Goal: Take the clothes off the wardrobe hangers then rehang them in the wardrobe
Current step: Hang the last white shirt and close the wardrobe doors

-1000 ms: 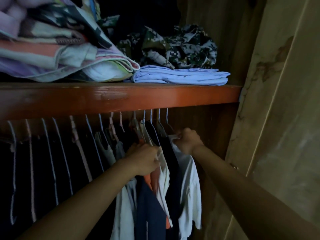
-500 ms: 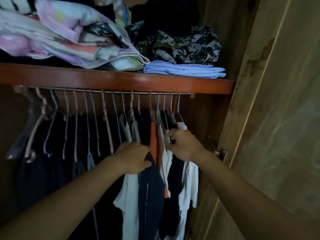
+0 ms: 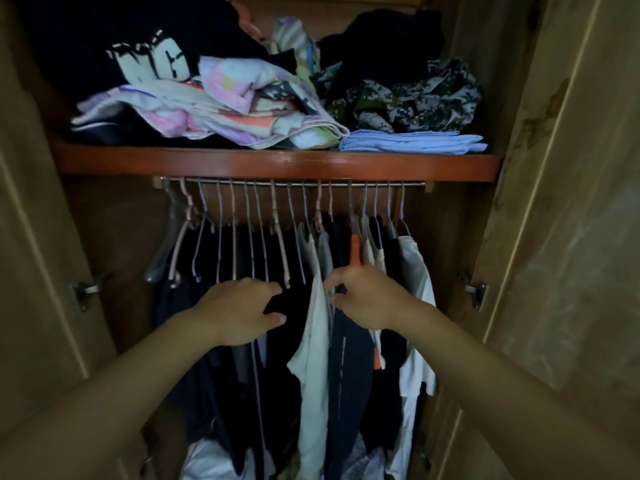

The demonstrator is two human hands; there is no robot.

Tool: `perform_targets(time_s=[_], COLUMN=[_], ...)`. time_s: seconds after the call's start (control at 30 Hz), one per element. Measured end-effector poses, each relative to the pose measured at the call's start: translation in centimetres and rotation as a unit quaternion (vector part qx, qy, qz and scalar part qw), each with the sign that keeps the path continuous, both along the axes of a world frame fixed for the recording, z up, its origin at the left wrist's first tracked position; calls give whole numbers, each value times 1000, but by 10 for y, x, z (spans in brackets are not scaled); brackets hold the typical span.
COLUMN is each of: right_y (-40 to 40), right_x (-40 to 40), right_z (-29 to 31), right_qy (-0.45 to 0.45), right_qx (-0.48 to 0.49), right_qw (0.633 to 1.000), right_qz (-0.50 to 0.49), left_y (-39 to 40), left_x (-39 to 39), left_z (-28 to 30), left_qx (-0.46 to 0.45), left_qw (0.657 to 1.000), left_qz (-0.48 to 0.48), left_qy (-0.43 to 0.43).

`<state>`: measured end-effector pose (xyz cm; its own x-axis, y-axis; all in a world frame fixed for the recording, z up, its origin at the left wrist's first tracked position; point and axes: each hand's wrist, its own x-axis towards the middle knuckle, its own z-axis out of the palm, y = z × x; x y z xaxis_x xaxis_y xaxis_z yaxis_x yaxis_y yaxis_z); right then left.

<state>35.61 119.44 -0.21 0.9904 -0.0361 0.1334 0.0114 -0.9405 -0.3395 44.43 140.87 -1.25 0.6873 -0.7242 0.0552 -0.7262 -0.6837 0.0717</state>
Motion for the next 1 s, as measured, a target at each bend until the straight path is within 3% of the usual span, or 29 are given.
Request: perform_targets(time_s=[0.2,0.53,0.7,0.8,0.9,1.0], right_y=[79,205,258,290,325,361], right_x=[2,24,26,20,8,-7], right_z=[11,27,29,38,48,62], right_qy=[-26,-38,-62,-123,-216,-280], right_qx=[-16,21,-13,-63,-114,-89], right_qw=[995,962,944,922,871,809], right_qz=[92,268,325,362,426,509], left_y=[69,182,220,240,262,285], left_x=[-24,-76,-113,-133,-154,-165], left_z=[0,4,-1,-8,-22,-38], left_qx=[19,-126,-192,-267,-354,-431], left_qw=[998,976,925,883,817,765], left_qz=[61,162,285,326,352,337], left_qy=[-15,-75,-163,-206,-289,-340])
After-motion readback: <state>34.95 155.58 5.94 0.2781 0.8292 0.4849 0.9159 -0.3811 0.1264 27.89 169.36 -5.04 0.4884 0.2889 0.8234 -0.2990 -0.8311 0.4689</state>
